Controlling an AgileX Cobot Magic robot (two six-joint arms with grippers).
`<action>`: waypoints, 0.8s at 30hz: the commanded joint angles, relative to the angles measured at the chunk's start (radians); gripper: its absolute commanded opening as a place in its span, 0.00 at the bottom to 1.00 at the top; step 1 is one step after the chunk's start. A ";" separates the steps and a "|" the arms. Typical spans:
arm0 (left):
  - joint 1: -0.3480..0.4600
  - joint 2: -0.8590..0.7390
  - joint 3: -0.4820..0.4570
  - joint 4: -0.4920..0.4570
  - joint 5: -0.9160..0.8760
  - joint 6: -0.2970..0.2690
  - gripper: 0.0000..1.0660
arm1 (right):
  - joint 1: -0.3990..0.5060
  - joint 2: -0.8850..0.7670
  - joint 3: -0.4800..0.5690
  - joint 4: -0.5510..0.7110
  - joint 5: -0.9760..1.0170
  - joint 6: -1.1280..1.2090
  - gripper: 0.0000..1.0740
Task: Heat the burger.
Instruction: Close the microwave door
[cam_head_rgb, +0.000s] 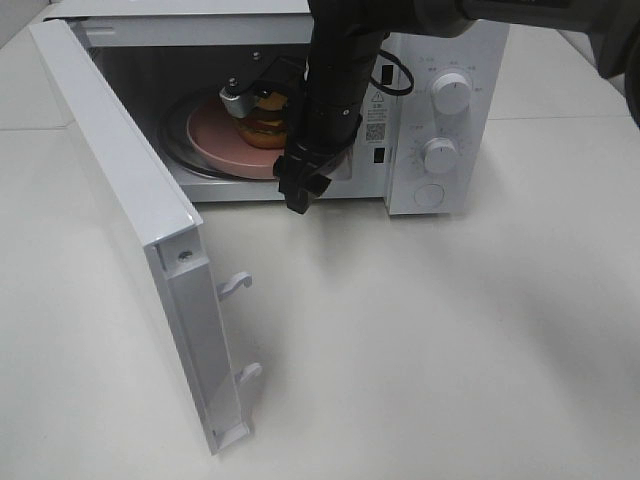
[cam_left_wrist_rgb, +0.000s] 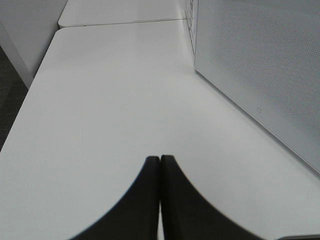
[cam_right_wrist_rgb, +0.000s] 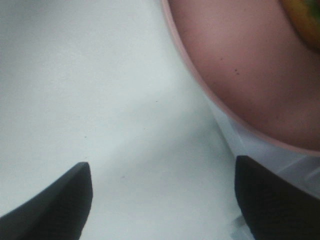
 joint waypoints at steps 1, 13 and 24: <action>-0.003 -0.020 0.002 -0.003 -0.015 -0.002 0.00 | -0.001 -0.012 -0.003 0.057 0.057 0.015 0.71; -0.003 -0.020 0.002 -0.003 -0.015 -0.002 0.00 | -0.001 -0.012 -0.003 0.084 0.183 0.090 0.70; -0.003 -0.020 0.002 -0.003 -0.015 -0.002 0.00 | -0.001 -0.012 -0.003 0.087 0.291 0.172 0.70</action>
